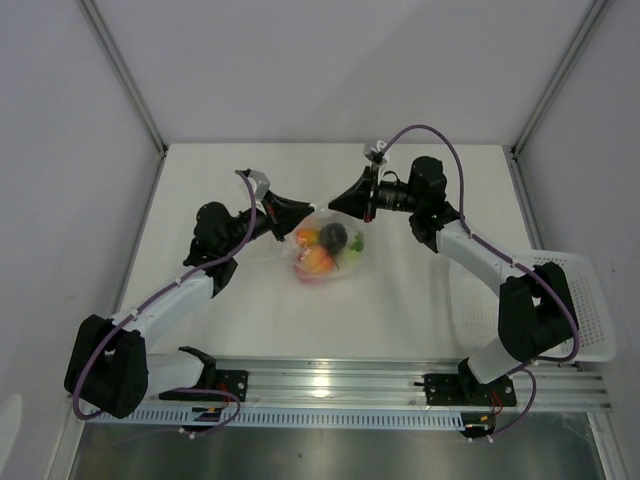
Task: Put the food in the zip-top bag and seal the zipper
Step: Zip the zipper food storage bag at the center of the board.
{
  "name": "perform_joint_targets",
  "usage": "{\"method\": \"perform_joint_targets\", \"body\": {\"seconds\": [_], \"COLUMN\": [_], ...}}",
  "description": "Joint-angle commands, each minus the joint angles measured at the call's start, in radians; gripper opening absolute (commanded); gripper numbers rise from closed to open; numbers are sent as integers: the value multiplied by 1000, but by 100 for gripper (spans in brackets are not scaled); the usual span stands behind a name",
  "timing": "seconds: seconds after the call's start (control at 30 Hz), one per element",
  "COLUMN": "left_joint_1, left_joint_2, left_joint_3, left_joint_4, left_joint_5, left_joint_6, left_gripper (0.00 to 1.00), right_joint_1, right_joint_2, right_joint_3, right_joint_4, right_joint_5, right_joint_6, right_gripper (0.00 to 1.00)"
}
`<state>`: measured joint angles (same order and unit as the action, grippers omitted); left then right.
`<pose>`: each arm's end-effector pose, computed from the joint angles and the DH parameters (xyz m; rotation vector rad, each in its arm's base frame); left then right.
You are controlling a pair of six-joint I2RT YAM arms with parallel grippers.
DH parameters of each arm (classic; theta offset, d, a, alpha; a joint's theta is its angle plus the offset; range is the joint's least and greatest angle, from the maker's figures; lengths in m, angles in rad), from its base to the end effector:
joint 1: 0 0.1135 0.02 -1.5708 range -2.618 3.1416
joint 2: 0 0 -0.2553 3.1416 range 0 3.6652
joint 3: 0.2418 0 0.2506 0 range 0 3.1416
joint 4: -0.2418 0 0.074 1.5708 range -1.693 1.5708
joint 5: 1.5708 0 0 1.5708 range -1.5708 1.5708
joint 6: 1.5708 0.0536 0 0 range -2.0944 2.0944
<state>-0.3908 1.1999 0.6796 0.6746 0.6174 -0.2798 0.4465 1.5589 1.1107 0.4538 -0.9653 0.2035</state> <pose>0.2514 -0.1371 0.3006 0.6093 1.3944 -0.9773 0.3118 0.1981 0.3180 -0.9771 1.4086 1.2401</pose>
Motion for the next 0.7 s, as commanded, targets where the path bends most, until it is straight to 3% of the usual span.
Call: {"method": "perform_joint_targets", "body": {"seconds": [0.0, 0.67], "left_joint_1": [26, 29], "left_joint_2": [-14, -10], "left_joint_3": [-11, -37], "left_joint_4": [-4, 14], "left_joint_5": [16, 30], "left_joint_6": [14, -4], "left_gripper": [0, 1], "right_joint_1": [-28, -134], "right_joint_2": [-56, -126], "right_joint_3": [-3, -87], "right_joint_4": [85, 83], "right_joint_5": [26, 171], "right_joint_6": [14, 28], "right_gripper": [0, 0]}}
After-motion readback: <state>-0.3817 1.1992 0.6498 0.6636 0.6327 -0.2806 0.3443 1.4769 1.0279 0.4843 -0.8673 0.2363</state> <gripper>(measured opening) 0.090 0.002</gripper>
